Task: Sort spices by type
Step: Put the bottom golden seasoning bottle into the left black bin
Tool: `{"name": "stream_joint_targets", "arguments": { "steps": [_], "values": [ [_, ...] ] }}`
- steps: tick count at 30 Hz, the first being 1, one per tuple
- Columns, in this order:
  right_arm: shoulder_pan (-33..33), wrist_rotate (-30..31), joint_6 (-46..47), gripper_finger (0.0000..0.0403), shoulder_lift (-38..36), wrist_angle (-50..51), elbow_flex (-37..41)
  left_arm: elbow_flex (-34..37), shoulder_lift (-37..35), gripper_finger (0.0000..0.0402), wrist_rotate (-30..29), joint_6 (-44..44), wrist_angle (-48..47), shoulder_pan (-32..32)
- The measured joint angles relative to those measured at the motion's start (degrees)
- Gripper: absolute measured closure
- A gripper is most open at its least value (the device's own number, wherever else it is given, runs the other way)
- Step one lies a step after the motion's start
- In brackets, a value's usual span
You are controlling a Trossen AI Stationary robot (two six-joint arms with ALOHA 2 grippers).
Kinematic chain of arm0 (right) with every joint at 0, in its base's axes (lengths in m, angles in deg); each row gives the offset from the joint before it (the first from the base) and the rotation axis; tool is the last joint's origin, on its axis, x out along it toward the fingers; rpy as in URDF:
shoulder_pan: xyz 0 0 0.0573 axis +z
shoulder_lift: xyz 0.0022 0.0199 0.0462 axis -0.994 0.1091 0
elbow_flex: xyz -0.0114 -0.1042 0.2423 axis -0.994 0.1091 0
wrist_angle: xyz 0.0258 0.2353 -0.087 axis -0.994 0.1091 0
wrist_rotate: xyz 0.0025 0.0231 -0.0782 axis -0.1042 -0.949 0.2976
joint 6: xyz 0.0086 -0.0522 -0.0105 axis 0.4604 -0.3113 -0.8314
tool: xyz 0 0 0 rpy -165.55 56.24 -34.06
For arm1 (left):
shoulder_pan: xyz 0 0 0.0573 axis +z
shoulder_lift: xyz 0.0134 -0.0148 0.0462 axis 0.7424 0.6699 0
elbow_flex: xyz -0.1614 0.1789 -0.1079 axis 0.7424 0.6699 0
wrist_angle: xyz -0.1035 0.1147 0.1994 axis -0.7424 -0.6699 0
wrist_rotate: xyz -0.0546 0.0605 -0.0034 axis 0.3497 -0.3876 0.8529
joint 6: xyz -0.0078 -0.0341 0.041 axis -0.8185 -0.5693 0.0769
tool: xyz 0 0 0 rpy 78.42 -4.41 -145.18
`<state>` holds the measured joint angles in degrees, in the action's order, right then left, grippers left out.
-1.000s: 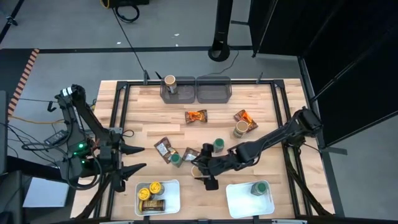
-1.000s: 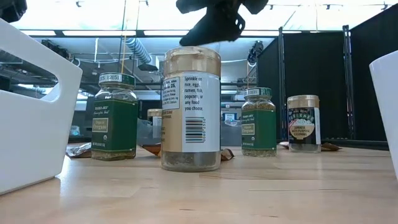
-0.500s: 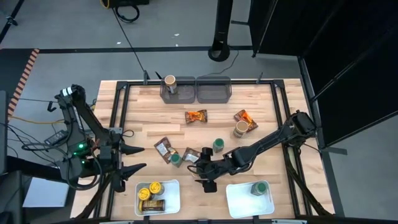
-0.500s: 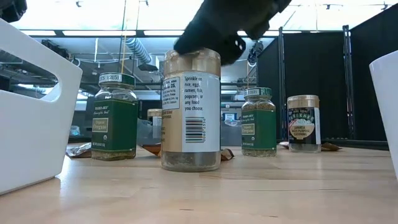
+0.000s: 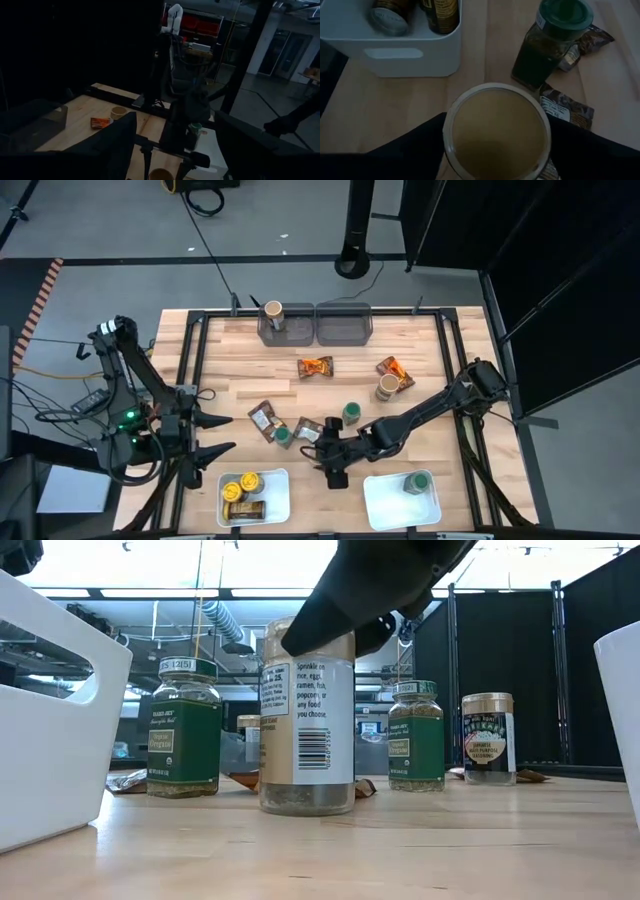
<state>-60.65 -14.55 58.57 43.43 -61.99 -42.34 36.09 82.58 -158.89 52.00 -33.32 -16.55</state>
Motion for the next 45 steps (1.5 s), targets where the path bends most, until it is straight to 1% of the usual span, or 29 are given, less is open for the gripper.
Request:
{"name": "stream_joint_targets", "arguments": {
  "steps": [2,8,13,17,21,23,28,32,35,41,45],
  "values": [
    [-0.14,-0.08,0.23,0.0113,-0.02,0.33,-0.02,0.0,0.0,0.0133,0.0,0.0,-0.14,0.0],
    [-0.74,-0.88,2.41,0.0114,-0.13,1.2,-0.09,0.0,0.0,0.0133,-0.18,0.07,-1.91,0.0],
    [-1.25,-1.22,2.73,0.0114,-0.66,1.17,-0.07,0.0,0.0,0.0133,-1.89,0.15,-2.44,0.0],
    [-2.7,-1.43,2.77,0.0114,-2.82,1.8,-0.08,0.0,0.01,0.0133,-3.92,0.62,-2.54,0.0],
    [-5.06,-0.84,1.31,0.0114,-5.55,5.96,-3.3,0.0,0.02,0.0133,-5.11,1.65,-2.51,0.0],
    [-6.54,0.86,-0.7,0.0114,-6.61,8.51,-5.56,0.0,0.04,0.0133,-6.01,1.68,-2.55,0.0],
    [-12.93,6.07,-7.63,0.0114,-8.27,10.5,-12.63,0.0,0.04,0.0133,-8.81,1.68,-2.92,0.0],
    [-20.32,6.49,-11.09,0.0114,-8.07,10.44,-17.1,0.0,0.04,0.0133,-10.86,1.68,-2.92,0.0],
    [-26.16,6.47,-12.59,0.0114,-8.04,6.81,-17.49,0.0,0.02,0.0133,-12.24,1.96,-2.96,0.0],
    [-36.64,4.46,-15.02,0.0114,-6.91,0.54,-17.62,0.0,0.02,0.0133,-12.81,5.19,-2.92,0.0],
    [-41.63,0.54,-15.36,0.0114,-4.37,-2.07,-17.57,0.0,0.02,0.0133,-12.79,5.95,-2.88,0.0]
  ]
}}
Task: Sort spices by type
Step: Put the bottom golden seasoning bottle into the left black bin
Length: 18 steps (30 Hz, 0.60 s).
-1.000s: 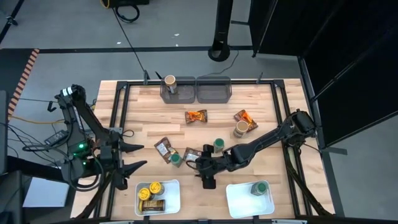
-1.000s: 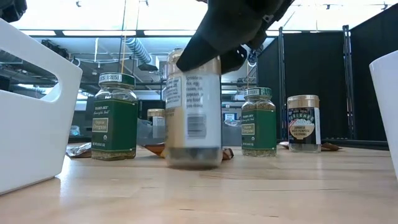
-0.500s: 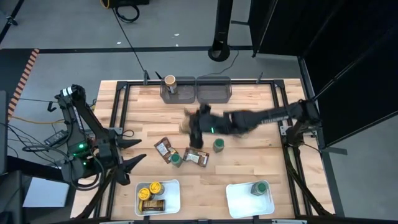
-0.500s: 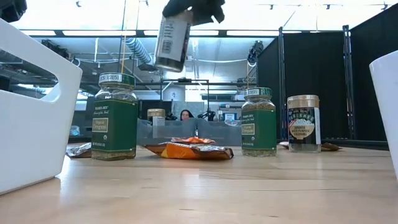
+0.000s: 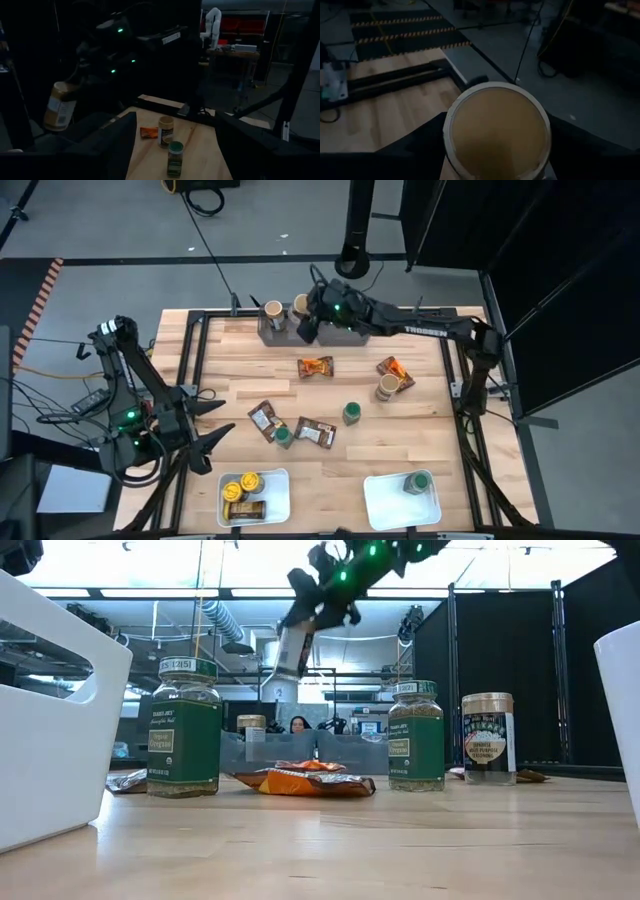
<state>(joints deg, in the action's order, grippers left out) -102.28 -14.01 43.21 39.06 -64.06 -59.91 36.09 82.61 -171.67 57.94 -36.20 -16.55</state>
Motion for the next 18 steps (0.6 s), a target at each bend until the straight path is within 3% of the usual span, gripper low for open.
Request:
{"name": "stream_joint_targets", "arguments": {
  "steps": [11,18],
  "values": [
    [-7.73,-4.06,2.54,0.0114,9.28,-3.22,-0.62,0.0,-0.04,0.0133,0.07,0.2,-0.31,1.4],
    [-8.75,-8.68,4.5,0.0114,17.36,-0.24,-8.46,0.0,-0.04,0.0133,0.09,-0.03,-0.4,3.13]
  ]
}}
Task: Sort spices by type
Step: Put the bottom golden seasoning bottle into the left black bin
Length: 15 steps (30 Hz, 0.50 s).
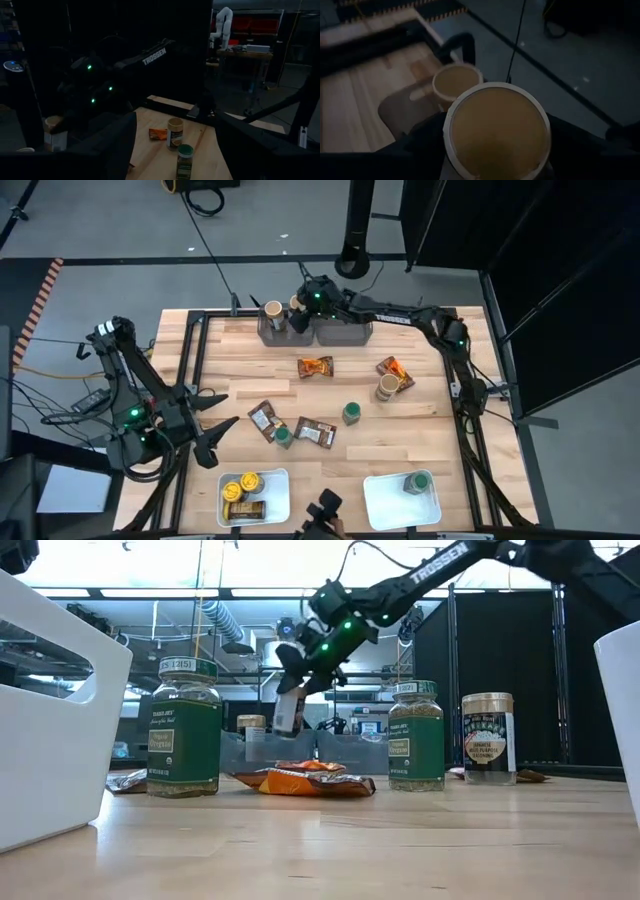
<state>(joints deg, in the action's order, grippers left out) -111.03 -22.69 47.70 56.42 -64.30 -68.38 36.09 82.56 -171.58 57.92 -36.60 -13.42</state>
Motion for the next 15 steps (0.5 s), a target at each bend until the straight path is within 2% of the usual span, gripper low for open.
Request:
{"name": "stream_joint_targets", "arguments": {
  "steps": [8,15],
  "values": [
    [-0.58,0.22,-1.09,0.0114,7.53,13.96,-10.58,0.0,0.0,0.0133,0.1,0.05,-0.04,0.02],
    [-1.91,-0.68,-1.48,0.0114,9.2,16.38,-12.13,0.0,0.0,0.0133,0.08,0.16,-0.07,0.68]
  ]
}}
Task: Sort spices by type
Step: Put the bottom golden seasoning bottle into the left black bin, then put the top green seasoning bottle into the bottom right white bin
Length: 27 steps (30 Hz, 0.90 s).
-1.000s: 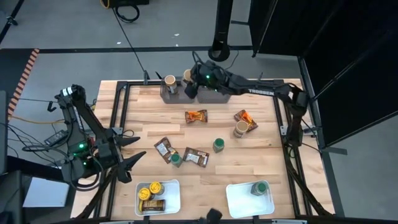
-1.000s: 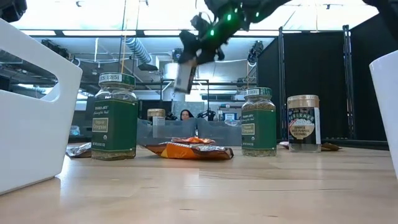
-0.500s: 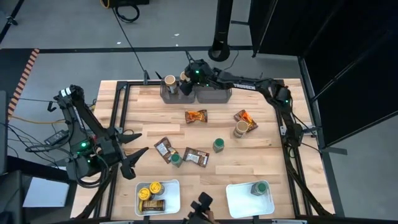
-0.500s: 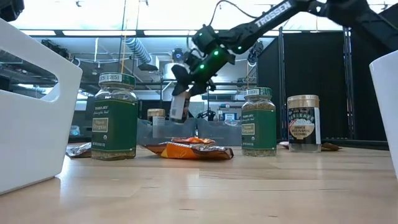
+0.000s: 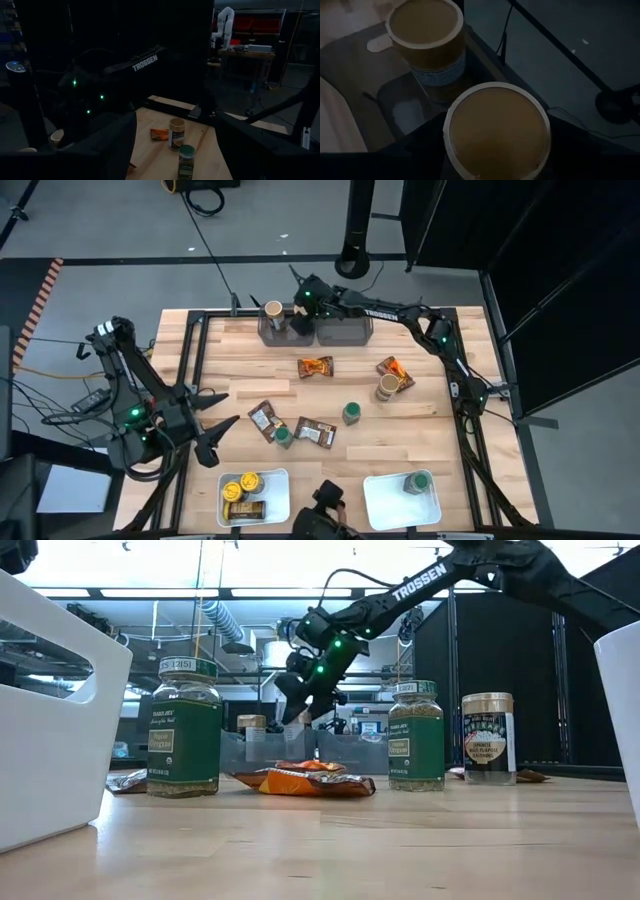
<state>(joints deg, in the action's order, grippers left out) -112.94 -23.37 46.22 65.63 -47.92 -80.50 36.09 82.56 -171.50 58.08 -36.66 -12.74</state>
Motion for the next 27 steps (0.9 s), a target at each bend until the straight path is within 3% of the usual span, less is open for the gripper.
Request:
{"name": "stream_joint_targets", "arguments": {
  "steps": [2,5,7,13,18,22,27],
  "values": [
    [-0.26,-0.01,-0.46,0.0107,-0.01,0.31,-0.11,0.01,0.0,0.0133,0.0,0.03,-0.11,0.17],
    [-0.49,-0.06,-0.6,0.0041,-0.04,0.22,-0.16,0.02,0.0,0.0133,0.0,0.04,-0.19,0.68],
    [-0.57,-0.89,-0.63,0.0019,-0.21,0.2,-0.2,0.0,0.0,0.0133,0.0,0.06,-0.2,0.83],
    [-0.43,-3.62,-3.74,0.0069,-3.6,1.35,-0.84,0.01,0.0,0.0133,0.0,0.06,-0.37,1.6],
    [0.09,-4.92,-9.95,0.0093,-12.33,9.04,-2.36,0.01,0.0,0.0133,-0.02,0.07,-0.38,1.81],
    [2.21,-8.26,-12.79,0.0091,-21.7,21.32,-2.37,0.0,0.0,0.0133,-0.02,0.07,-0.39,1.81],
    [10.42,-10.3,-15.64,0.0085,-28.78,41.73,-2.39,0.0,0.0,0.0133,-0.02,0.06,-0.39,1.81]
  ]
}}
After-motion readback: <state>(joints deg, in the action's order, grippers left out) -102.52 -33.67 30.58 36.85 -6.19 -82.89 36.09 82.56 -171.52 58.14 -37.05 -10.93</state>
